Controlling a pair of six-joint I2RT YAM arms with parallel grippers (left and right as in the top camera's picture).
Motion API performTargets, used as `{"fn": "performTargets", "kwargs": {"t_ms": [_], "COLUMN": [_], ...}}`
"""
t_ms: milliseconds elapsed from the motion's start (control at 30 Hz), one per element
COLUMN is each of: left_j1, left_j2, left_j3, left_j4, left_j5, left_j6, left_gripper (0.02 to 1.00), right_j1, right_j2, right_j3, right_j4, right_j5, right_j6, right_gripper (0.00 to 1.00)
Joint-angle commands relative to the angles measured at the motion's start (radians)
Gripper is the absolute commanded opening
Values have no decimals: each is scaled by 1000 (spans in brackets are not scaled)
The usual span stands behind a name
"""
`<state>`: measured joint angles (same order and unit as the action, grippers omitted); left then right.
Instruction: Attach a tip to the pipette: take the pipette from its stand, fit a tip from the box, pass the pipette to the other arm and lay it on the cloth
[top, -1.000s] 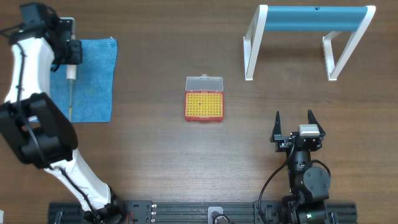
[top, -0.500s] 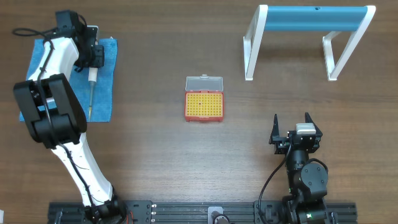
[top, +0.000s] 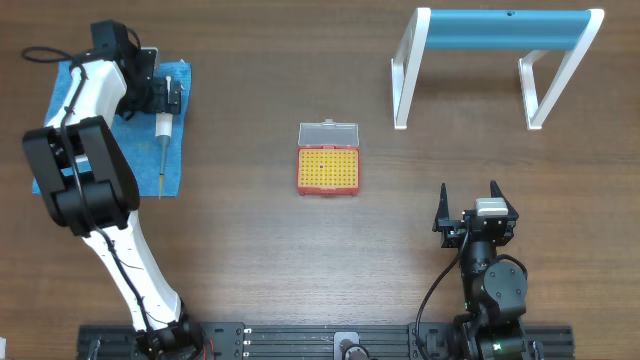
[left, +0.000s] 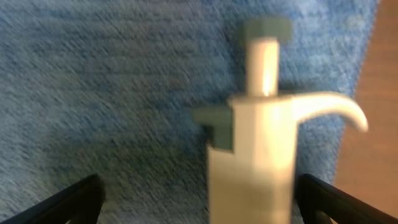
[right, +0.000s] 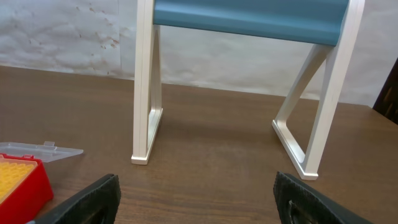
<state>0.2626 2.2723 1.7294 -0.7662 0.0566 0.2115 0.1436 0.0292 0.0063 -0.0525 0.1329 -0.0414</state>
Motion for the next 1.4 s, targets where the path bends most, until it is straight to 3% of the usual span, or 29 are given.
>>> {"fn": "performTargets", "kwargs": {"t_ms": [33, 267, 567, 833, 900, 1100, 1200, 1267, 1333, 1400], "left_j1": [-2, -2, 3, 3, 3, 4, 4, 4, 4, 3], "left_j2": [-75, -244, -773, -1341, -1493, -1877, -1975, -2001, -2011, -2011], "left_j3": [105, 451, 384, -90, -217, -465, -603, -686, -830, -899], "left_j4": [-116, -435, -419, -236, -240, -341, -332, -290, -104, 1], "left_j5": [45, 2, 94, 58, 10, 7, 76, 140, 244, 273], "left_j6": [3, 2, -50, -50, -50, -84, -246, -253, -253, -267], "left_gripper": [998, 998, 998, 998, 998, 996, 998, 1000, 998, 998], "right_j1": [-4, -4, -4, -4, -4, -4, -4, -4, -4, -4], "right_j2": [-4, -4, -4, -4, -4, -4, -4, -4, -4, -4], "right_j3": [-2, -2, -2, -2, -2, -2, -2, -2, -2, -2], "right_j4": [-4, -4, -4, -4, -4, -4, -3, -4, -4, -4], "right_j5": [13, 13, 13, 13, 13, 13, 13, 13, 13, 13], "right_j6": [15, 15, 15, 15, 15, 15, 15, 15, 15, 15], "right_gripper": [814, 814, 814, 814, 814, 814, 814, 814, 814, 814]}}
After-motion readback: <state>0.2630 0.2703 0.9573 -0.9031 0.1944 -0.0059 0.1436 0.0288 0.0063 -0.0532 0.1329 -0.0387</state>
